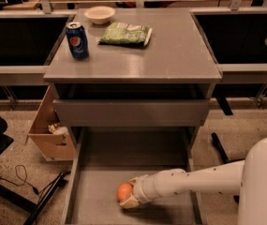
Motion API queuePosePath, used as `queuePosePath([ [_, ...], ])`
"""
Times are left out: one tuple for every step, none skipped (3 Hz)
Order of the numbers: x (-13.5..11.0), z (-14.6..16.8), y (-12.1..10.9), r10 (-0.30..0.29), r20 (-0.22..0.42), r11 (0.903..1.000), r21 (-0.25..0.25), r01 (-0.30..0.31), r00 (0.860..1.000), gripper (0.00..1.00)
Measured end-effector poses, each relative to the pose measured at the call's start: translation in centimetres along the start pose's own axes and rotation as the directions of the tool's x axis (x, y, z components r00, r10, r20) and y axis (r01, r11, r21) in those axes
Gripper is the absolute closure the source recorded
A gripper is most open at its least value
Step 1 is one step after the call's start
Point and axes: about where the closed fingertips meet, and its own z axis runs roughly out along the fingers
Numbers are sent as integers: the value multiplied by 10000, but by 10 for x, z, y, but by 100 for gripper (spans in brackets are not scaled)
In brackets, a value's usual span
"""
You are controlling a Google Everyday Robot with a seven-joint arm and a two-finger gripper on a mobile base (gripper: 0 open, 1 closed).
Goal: Pick orange from middle drawer and place on counter
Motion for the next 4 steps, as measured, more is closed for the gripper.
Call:
queuePosePath([
  [0, 0, 1, 7, -2, 10000, -13, -7, 10000, 66],
  [-16, -15, 4, -135, -39, 9999, -20, 135, 9999, 89],
  [-94, -92, 3, -438, 235, 9990, 88, 436, 9988, 100],
  [-166, -165, -2, -485, 76, 9985, 273, 483, 9988, 100],
])
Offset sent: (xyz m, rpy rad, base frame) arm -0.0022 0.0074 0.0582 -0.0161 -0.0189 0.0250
